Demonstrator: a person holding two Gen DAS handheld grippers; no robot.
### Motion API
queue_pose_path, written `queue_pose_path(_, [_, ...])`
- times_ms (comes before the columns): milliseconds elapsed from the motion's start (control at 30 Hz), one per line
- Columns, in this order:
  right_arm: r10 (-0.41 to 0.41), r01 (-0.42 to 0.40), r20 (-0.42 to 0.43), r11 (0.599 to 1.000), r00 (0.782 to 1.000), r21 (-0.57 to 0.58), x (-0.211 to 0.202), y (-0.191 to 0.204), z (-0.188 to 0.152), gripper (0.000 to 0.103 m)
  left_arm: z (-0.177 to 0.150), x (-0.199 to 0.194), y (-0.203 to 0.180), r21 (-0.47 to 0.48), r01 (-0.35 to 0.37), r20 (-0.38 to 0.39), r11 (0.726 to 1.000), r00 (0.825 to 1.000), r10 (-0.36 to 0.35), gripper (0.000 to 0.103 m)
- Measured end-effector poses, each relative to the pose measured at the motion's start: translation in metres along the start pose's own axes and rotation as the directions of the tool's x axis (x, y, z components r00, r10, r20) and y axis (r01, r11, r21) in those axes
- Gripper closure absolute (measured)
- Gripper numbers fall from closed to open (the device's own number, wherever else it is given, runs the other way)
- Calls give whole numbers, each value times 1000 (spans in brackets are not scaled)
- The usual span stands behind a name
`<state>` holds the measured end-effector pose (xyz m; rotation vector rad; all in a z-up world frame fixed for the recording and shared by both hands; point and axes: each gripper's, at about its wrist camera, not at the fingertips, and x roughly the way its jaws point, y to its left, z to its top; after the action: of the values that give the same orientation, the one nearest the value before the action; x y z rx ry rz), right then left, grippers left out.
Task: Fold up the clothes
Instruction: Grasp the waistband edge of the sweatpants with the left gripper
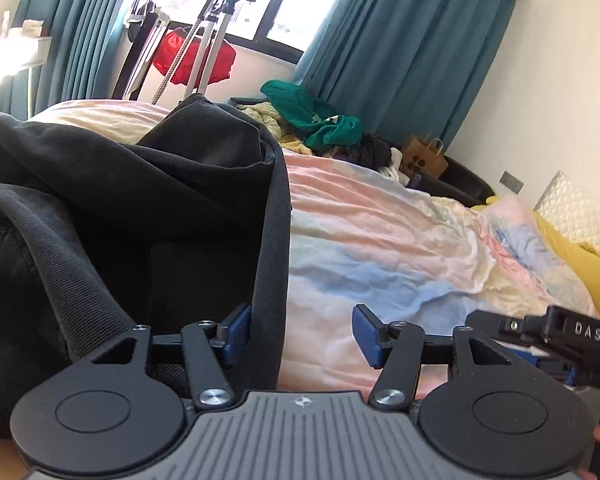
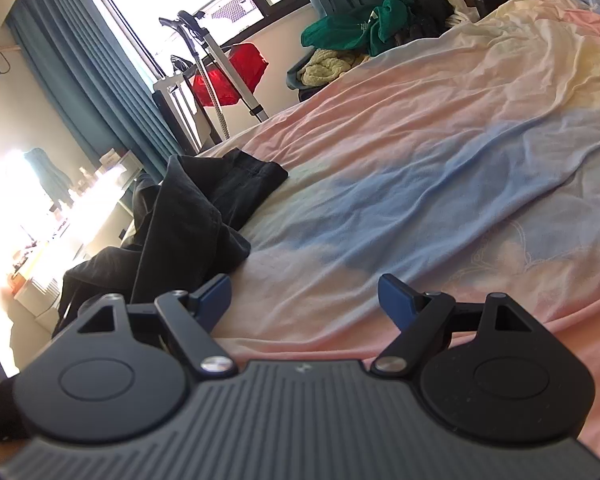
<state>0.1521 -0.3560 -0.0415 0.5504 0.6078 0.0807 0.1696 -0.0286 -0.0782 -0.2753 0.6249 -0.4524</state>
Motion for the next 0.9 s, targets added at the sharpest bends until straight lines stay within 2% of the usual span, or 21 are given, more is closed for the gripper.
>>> queue_pose_path(67, [2, -2, -3, 1000, 1000, 13, 1, -2, 1, 21, 9, 16, 3, -54, -8, 3, 998, 1000, 9, 42])
queue_pose_path(167, [-9, 9, 6, 1000, 1000, 24, 2, -7, 4, 21, 25, 43, 4, -90, -21, -14, 996, 1000, 19, 48])
queue_pose_path(200, [-13, 13, 10, 1000, 1000, 27, 2, -9, 6, 21, 30, 53, 2, -84, -36, -33, 996, 999, 33, 54])
queue_pose_path(233, [-18, 18, 15, 999, 1000, 36, 3, -11, 7, 21, 35, 63, 0, -77, -50, -51, 996, 998, 47, 66])
queue_pose_path(267, [-22, 21, 19, 998, 1000, 55, 3, -16, 10, 21, 40, 69, -3, -62, -60, -62, 996, 997, 56, 72])
queue_pose_path(333, [-27, 25, 26, 996, 999, 87, 4, -24, 13, 21, 45, 77, -13, -19, -67, -72, 998, 995, 65, 94])
queue_pose_path(367, [-34, 31, 27, 995, 999, 94, 5, -26, 14, 21, 47, 79, -18, 9, -65, -73, 998, 995, 66, 97])
queue_pose_path(433, [-40, 37, 25, 994, 999, 100, 8, -28, 15, 20, 50, 75, -31, 82, -45, -50, 996, 998, 49, 98])
queue_pose_path(600, [-55, 49, 50, 992, 997, 114, 6, -32, 18, 21, 51, 40, -63, 164, -3, 22, 986, 1000, 0, 99])
queue_pose_path(700, [-68, 55, 87, 987, 994, 148, -2, -40, 23, 20, 38, 13, -86, 272, 52, 36, 961, 997, -64, 99])
queue_pose_path(800, [-67, 51, 89, 984, 994, 168, -2, -45, 25, 20, 12, -8, -93, 312, 108, -2, 944, 994, -113, 99])
queue_pose_path(900, [-36, 23, 76, 985, 996, 173, 1, -43, 22, 20, -30, -17, -92, 348, 89, -76, 933, 995, -66, 98])
